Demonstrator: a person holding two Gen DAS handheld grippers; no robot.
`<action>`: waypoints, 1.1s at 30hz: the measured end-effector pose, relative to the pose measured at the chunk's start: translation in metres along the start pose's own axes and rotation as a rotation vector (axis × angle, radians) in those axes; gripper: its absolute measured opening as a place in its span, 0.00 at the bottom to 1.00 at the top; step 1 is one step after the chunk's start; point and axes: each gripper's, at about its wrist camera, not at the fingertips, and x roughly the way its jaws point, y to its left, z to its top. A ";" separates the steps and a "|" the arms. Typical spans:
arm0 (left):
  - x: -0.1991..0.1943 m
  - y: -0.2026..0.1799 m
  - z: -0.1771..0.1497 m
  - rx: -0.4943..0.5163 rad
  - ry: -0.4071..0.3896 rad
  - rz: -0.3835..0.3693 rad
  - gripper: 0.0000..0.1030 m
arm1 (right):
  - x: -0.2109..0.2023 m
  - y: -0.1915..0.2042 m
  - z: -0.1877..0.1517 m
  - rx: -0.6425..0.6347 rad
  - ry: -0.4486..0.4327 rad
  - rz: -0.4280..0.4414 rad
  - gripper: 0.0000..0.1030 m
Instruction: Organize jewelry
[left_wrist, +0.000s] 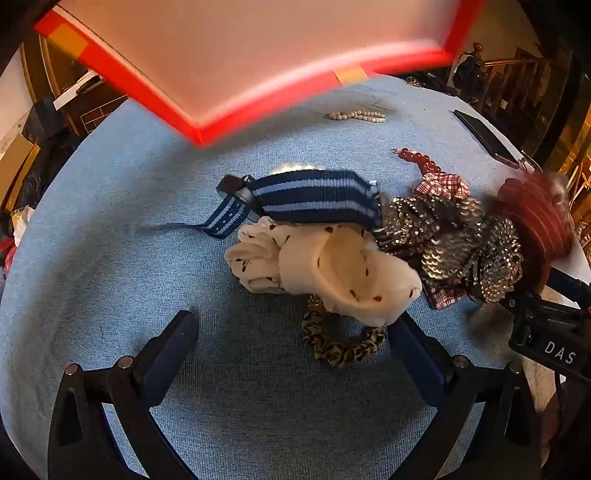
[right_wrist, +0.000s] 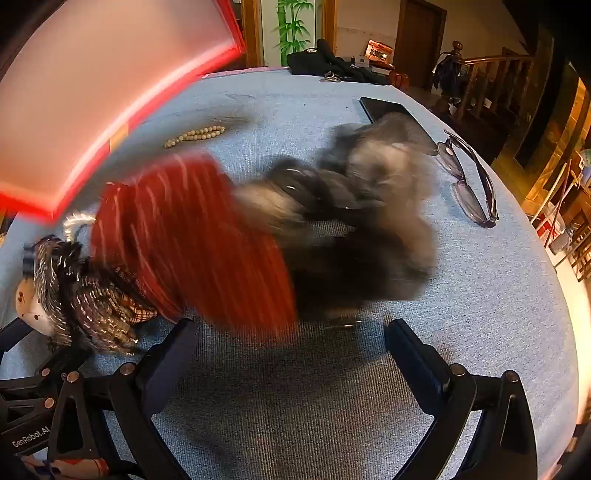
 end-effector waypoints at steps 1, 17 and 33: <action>0.000 0.000 -0.001 0.000 -0.001 0.000 1.00 | 0.000 0.000 0.000 0.000 0.000 0.000 1.00; 0.001 0.000 -0.001 -0.001 0.000 -0.001 1.00 | 0.001 0.002 0.001 -0.001 0.002 -0.002 1.00; 0.001 0.002 -0.001 0.000 -0.001 0.001 1.00 | -0.068 -0.009 -0.043 -0.012 -0.098 0.002 1.00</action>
